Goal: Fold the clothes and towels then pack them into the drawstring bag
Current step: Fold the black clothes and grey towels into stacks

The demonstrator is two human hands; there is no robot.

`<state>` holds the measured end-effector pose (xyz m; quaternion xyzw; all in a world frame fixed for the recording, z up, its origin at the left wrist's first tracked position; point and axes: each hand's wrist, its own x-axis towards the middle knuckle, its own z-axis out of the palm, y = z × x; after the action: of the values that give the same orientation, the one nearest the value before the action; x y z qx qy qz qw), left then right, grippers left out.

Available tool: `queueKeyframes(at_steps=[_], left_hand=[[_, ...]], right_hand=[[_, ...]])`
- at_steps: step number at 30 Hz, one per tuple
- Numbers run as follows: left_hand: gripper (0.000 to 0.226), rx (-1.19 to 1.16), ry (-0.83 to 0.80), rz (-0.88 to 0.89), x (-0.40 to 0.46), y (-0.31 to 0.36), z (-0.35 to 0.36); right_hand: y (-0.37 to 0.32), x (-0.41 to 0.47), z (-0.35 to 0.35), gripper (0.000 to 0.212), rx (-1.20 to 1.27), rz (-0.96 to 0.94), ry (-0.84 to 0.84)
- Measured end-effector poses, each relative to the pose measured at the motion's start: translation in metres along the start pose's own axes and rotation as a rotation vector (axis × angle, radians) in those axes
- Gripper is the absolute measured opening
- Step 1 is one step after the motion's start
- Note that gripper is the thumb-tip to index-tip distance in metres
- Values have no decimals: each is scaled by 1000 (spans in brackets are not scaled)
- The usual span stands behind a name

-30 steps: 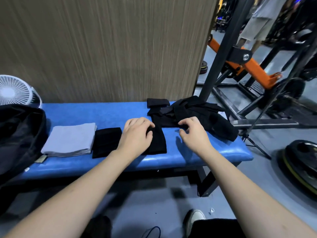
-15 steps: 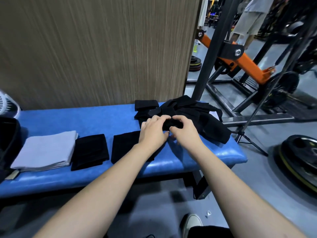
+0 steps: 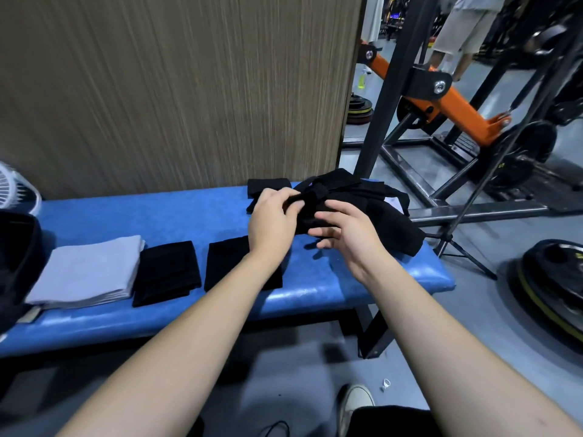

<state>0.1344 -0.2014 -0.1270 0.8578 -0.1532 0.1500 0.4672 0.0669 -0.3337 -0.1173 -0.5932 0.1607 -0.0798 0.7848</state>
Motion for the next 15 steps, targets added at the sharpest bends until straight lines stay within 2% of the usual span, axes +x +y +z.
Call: queueKeyframes(at_steps=[4, 9, 12, 15], left_hand=[[15, -228, 27, 63, 0, 10, -24], [18, -522, -60, 50, -8, 23, -48], [19, -579, -85, 75, -14, 30, -63], [15, -606, -111, 99, -19, 29, -74]], right_hand=[[1, -4, -1, 42, -5, 27, -6], [7, -10, 8, 71, -102, -14, 11], [13, -10, 12, 88, -152, -79, 32], [16, -7, 15, 94, -172, -114, 87]])
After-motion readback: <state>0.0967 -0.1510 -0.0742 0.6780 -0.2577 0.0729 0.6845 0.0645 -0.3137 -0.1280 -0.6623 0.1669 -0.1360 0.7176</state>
